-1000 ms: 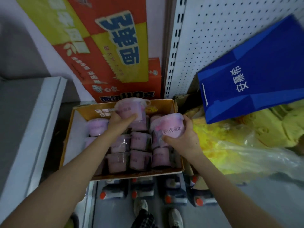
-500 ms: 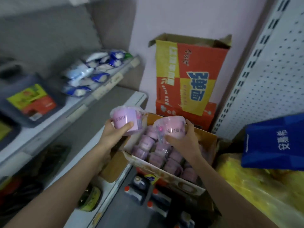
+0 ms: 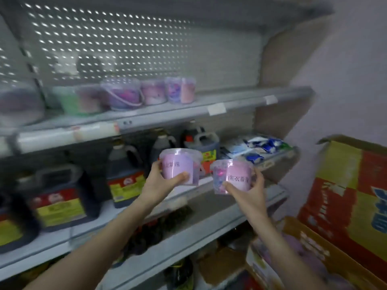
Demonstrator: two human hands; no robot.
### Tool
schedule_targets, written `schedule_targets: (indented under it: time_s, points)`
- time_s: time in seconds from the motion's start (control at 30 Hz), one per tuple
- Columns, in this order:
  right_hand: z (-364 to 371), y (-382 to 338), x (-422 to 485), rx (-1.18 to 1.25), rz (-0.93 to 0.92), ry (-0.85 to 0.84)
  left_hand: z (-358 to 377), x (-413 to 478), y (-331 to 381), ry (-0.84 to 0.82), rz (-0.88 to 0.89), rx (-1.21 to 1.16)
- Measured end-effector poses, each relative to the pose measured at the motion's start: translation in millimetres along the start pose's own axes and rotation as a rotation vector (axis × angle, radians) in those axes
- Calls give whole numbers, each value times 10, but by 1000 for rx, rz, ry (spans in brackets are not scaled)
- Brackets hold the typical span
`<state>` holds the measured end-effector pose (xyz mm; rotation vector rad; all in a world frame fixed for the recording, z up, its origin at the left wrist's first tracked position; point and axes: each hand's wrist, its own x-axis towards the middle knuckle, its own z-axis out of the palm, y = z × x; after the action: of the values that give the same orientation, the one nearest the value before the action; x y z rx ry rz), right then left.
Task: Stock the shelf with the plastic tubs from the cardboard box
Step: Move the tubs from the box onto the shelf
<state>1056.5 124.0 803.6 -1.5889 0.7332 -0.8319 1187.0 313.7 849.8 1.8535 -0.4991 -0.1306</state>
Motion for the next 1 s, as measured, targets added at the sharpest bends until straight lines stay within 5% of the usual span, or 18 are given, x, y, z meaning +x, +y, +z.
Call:
schedule_targets:
  time_s: [0.47, 1.0]
  points:
    - [1917, -1237, -1181, 139, -286, -182, -2745, -575, 27, 327, 196, 10]
    - [3356, -2308, -1569, 185, -580, -344, -4169, -471, 78, 648, 251, 54]
